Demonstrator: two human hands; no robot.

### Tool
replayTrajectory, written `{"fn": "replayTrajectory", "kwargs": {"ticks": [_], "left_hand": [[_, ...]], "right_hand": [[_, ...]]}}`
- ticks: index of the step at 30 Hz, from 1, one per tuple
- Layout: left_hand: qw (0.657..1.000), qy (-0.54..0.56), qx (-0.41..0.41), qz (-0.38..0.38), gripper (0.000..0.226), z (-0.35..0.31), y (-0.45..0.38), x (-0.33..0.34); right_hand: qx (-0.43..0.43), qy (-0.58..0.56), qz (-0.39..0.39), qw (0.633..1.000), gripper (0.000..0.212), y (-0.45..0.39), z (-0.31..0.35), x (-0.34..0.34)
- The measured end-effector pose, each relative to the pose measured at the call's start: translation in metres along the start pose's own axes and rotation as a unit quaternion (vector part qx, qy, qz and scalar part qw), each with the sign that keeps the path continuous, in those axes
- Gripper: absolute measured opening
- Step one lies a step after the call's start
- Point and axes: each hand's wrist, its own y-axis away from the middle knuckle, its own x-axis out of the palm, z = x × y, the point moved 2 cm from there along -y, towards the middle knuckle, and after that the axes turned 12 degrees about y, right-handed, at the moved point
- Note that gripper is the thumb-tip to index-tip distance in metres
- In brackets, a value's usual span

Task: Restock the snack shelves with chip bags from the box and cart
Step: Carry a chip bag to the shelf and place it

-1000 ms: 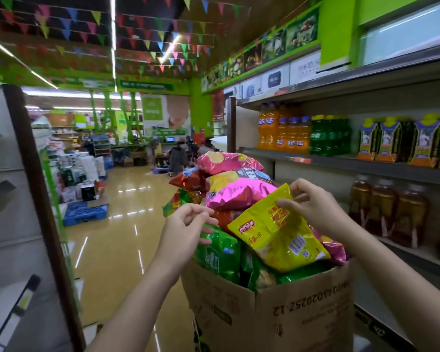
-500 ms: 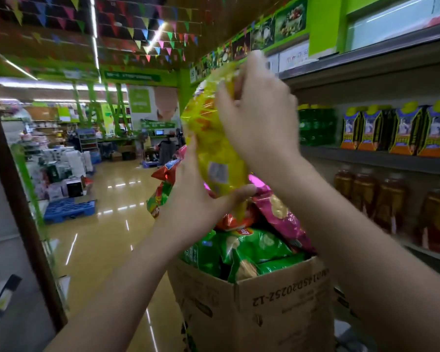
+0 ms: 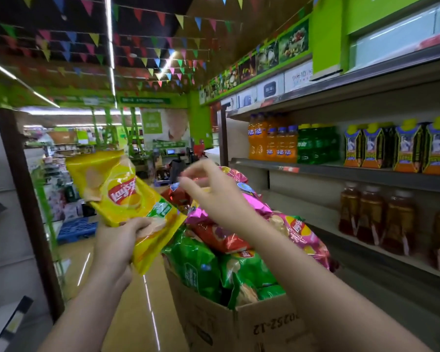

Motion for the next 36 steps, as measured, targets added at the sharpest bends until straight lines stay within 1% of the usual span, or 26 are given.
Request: {"fn": "replayTrajectory", "kwargs": {"ticks": [2, 3, 4, 6, 7, 8, 9, 11, 12, 14, 18, 21, 25, 28, 29, 30, 32, 33, 34, 36], "left_hand": [[0.999, 0.020, -0.032, -0.020, 0.044, -0.002, -0.004, -0.021], [0.998, 0.026, -0.043, -0.028, 0.041, -0.003, -0.005, -0.028], [0.998, 0.022, -0.047, -0.030, 0.035, -0.006, -0.003, -0.033], [0.998, 0.015, -0.064, -0.015, 0.018, -0.007, 0.000, -0.038], [0.997, 0.014, -0.071, -0.011, 0.012, -0.007, 0.001, -0.040], [0.997, 0.012, -0.079, -0.007, 0.010, -0.007, 0.003, -0.040], [0.996, 0.009, -0.085, -0.001, 0.009, -0.007, 0.004, -0.040], [0.995, -0.005, -0.094, 0.021, 0.006, -0.007, 0.006, -0.039], [0.995, -0.017, -0.097, 0.035, 0.003, -0.006, 0.007, -0.038], [0.992, -0.041, -0.103, 0.061, 0.007, -0.006, 0.008, -0.039], [0.990, -0.080, -0.101, 0.064, 0.011, -0.003, 0.007, -0.046], [0.990, -0.085, -0.100, 0.059, 0.017, -0.003, 0.007, -0.048], [0.991, -0.063, -0.107, 0.052, 0.029, -0.001, 0.011, -0.042], [0.991, -0.042, -0.110, 0.055, 0.034, 0.005, 0.018, -0.035], [0.991, -0.035, -0.113, 0.058, 0.039, 0.008, 0.021, -0.033], [0.991, -0.028, -0.117, 0.058, 0.048, 0.011, 0.023, -0.031], [0.991, -0.018, -0.123, 0.056, 0.065, 0.016, 0.029, -0.029], [0.991, -0.014, -0.123, 0.055, 0.069, 0.018, 0.033, -0.028], [0.991, -0.011, -0.125, 0.050, 0.069, 0.019, 0.037, -0.026], [0.990, 0.001, -0.133, 0.037, 0.061, 0.019, 0.047, -0.025]], "right_hand": [[0.057, 0.104, -0.015, 0.993, 0.024, 0.000, -0.043, -0.018], [0.098, 0.166, -0.013, 0.981, 0.033, -0.002, -0.066, -0.025], [0.146, 0.218, -0.003, 0.965, 0.046, -0.004, -0.086, -0.032], [0.220, 0.271, 0.047, 0.936, 0.079, -0.006, -0.117, -0.038], [0.226, 0.283, 0.086, 0.928, 0.092, -0.008, -0.126, -0.038], [0.217, 0.299, 0.130, 0.920, 0.101, -0.010, -0.132, -0.037], [0.197, 0.321, 0.167, 0.911, 0.104, -0.012, -0.136, -0.034], [0.151, 0.359, 0.200, 0.899, 0.103, -0.018, -0.143, -0.027], [0.131, 0.374, 0.200, 0.896, 0.100, -0.021, -0.146, -0.025], [0.098, 0.396, 0.189, 0.893, 0.095, -0.024, -0.150, -0.023], [0.082, 0.385, 0.159, 0.905, 0.085, -0.027, -0.147, -0.029], [0.072, 0.362, 0.125, 0.921, 0.070, -0.030, -0.140, -0.044], [0.072, 0.294, 0.094, 0.948, 0.046, -0.027, -0.135, -0.068], [0.071, 0.225, 0.062, 0.970, 0.033, -0.016, -0.136, -0.081], [0.066, 0.209, 0.045, 0.975, 0.030, -0.012, -0.136, -0.084], [0.058, 0.195, 0.027, 0.979, 0.029, -0.007, -0.136, -0.087], [0.029, 0.159, -0.006, 0.987, 0.035, 0.002, -0.134, -0.094], [0.013, 0.132, -0.019, 0.991, 0.040, 0.007, -0.131, -0.097], [-0.002, 0.098, -0.029, 0.995, 0.043, 0.012, -0.128, -0.099], [-0.034, 0.031, -0.052, 0.998, 0.046, 0.019, -0.121, -0.100]]}}
